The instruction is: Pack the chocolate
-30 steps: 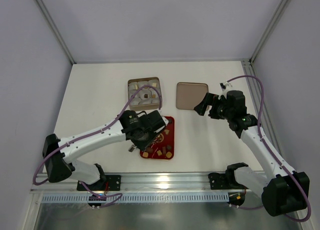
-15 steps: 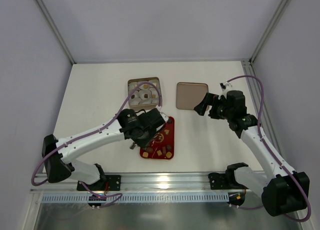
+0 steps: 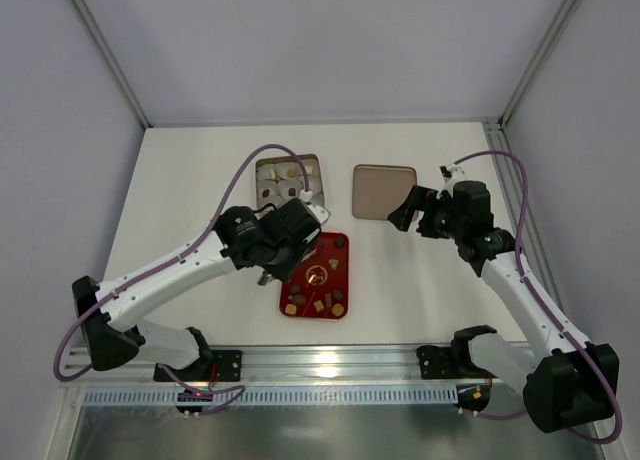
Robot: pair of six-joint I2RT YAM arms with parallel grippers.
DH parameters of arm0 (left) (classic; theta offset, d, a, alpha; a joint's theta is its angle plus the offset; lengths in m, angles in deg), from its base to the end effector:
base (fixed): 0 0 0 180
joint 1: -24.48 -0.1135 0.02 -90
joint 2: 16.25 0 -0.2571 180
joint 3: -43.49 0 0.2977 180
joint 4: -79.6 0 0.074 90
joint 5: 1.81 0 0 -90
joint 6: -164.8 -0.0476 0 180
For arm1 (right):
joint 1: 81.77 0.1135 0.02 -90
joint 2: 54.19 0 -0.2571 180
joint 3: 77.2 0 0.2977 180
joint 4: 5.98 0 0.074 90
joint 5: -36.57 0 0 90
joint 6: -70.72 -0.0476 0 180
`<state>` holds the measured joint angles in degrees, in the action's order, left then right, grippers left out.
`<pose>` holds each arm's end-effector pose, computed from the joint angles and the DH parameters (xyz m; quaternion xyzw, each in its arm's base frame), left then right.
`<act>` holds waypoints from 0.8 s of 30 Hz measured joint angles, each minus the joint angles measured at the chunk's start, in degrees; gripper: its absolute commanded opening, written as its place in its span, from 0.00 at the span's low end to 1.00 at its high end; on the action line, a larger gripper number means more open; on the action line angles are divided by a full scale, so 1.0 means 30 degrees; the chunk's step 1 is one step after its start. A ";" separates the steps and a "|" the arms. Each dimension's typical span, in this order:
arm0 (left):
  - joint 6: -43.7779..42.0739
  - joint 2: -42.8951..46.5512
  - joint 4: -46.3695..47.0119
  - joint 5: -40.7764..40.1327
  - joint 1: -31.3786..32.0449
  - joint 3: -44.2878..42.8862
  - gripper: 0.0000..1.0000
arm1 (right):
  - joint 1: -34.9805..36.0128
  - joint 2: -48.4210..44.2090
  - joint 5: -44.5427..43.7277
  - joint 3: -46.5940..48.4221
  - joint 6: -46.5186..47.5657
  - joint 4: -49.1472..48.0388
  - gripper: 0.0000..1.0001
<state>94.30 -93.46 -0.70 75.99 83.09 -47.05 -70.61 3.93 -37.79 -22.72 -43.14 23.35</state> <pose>0.1648 -0.2508 0.3219 0.3061 0.9252 -0.0442 0.2197 0.2740 0.0671 0.2477 0.0317 0.8724 0.2563 0.4151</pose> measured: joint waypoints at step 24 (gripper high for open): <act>-0.1421 -0.6018 0.0845 0.0794 -0.6011 -0.7395 0.22 | 0.0000 0.0000 0.0066 0.0000 -0.0007 -0.0015 1.00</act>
<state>90.04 -111.51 1.84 78.37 65.06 -69.24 -70.61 3.93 -37.60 -22.72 -43.16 23.30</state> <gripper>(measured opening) 0.285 0.996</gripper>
